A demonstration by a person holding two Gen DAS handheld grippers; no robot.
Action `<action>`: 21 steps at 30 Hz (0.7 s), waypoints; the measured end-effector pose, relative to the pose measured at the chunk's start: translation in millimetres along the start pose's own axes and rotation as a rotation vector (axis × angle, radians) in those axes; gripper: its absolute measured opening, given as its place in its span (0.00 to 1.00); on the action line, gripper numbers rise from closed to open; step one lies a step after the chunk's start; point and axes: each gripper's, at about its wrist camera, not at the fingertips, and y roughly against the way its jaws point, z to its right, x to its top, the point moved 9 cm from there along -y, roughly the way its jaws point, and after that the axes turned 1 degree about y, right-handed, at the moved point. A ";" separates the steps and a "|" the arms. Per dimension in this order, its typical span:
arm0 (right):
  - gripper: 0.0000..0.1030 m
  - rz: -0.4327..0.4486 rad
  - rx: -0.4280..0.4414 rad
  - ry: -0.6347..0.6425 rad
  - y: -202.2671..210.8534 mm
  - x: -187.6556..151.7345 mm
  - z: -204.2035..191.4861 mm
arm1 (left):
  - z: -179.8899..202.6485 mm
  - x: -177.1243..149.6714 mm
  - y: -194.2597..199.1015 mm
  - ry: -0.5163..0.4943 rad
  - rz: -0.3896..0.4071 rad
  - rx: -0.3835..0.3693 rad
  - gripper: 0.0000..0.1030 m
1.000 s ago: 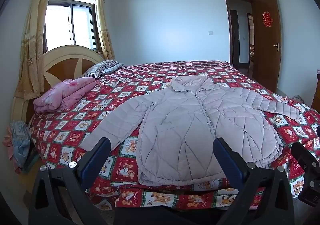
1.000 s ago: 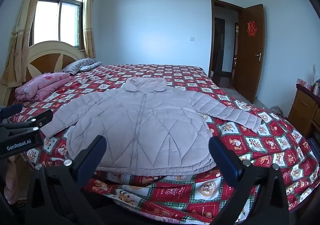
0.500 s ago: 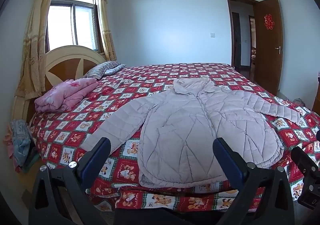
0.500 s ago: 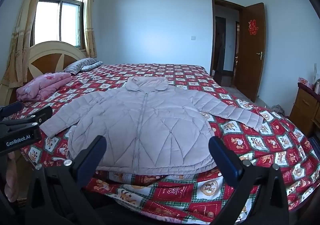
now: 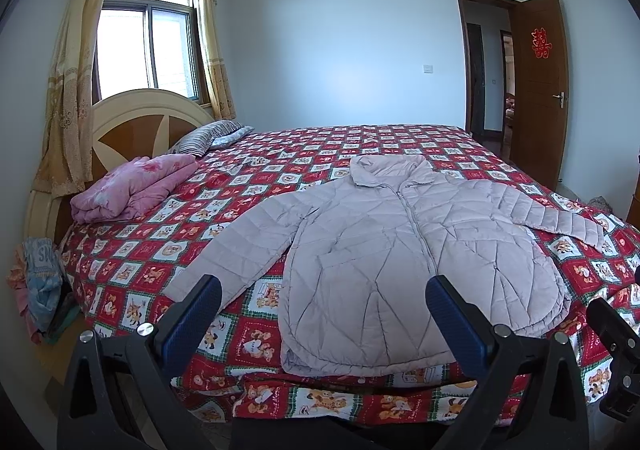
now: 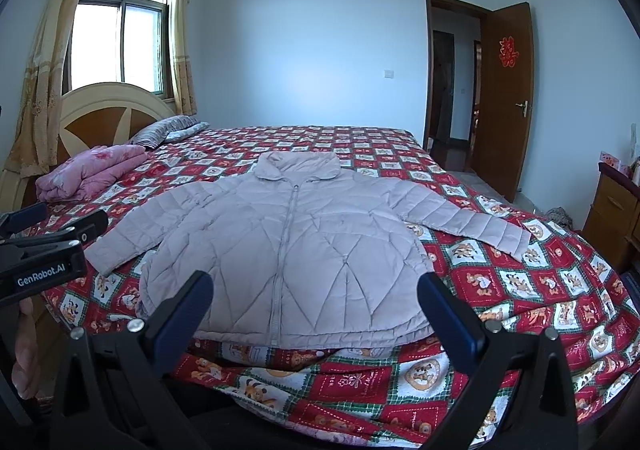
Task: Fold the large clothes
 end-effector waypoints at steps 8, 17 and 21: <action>1.00 -0.002 0.002 -0.001 0.0 -0.2 -0.8 | -1.5 0.2 -0.1 -0.002 0.001 0.003 0.99; 1.00 -0.004 0.006 -0.002 -0.1 -1.4 -3.5 | -1.8 -1.0 -1.1 -0.003 -0.002 0.005 0.99; 1.00 -0.006 0.008 -0.002 -0.7 -1.8 -4.7 | -2.0 -1.6 -1.7 -0.006 -0.004 0.005 0.99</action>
